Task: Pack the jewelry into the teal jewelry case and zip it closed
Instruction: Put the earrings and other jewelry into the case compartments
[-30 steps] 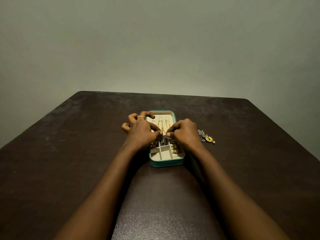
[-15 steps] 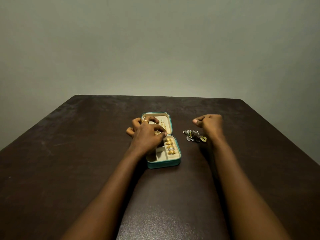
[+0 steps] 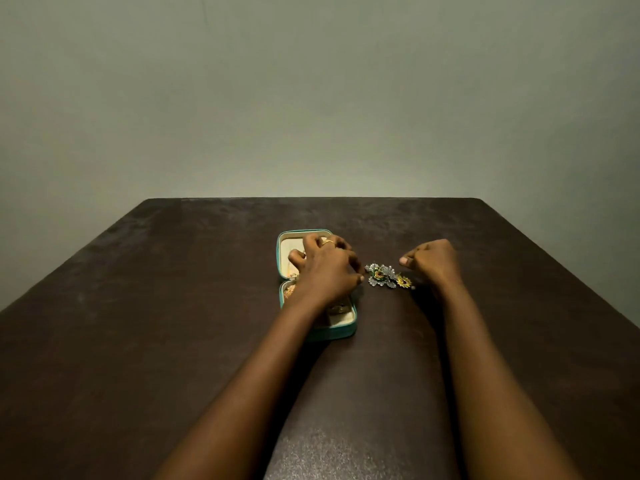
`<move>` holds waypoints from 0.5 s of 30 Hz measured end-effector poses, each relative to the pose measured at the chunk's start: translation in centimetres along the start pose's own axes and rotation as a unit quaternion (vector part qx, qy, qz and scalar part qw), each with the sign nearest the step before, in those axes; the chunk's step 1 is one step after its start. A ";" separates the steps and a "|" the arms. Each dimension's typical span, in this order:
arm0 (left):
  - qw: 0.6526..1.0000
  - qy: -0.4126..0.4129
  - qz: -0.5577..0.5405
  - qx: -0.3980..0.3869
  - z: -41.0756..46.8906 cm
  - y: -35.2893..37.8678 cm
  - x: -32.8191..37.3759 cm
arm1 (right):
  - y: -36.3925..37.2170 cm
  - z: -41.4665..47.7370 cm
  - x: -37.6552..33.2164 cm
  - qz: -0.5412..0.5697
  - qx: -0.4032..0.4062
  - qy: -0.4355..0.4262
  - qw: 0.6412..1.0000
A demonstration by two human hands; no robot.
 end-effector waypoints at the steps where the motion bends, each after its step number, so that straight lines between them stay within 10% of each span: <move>1: 1.000 0.008 0.007 -0.002 0.0 0.2 0.4 | 0.0 -0.1 -0.1 -0.006 -0.004 -0.001 1.000; 15: 0.997 -0.003 0.074 -0.031 2.7 1.5 2.6 | 1.4 -0.8 -1.1 -0.099 -0.108 -0.056 0.988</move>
Point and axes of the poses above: each hand's wrist, its own z-axis towards the middle knuckle, its own y-axis out of the palm, x = y × z, the point moved 9 cm from there along z, towards the middle knuckle, and after that the axes turned 11 degrees about -y, right-handed, at the moved point
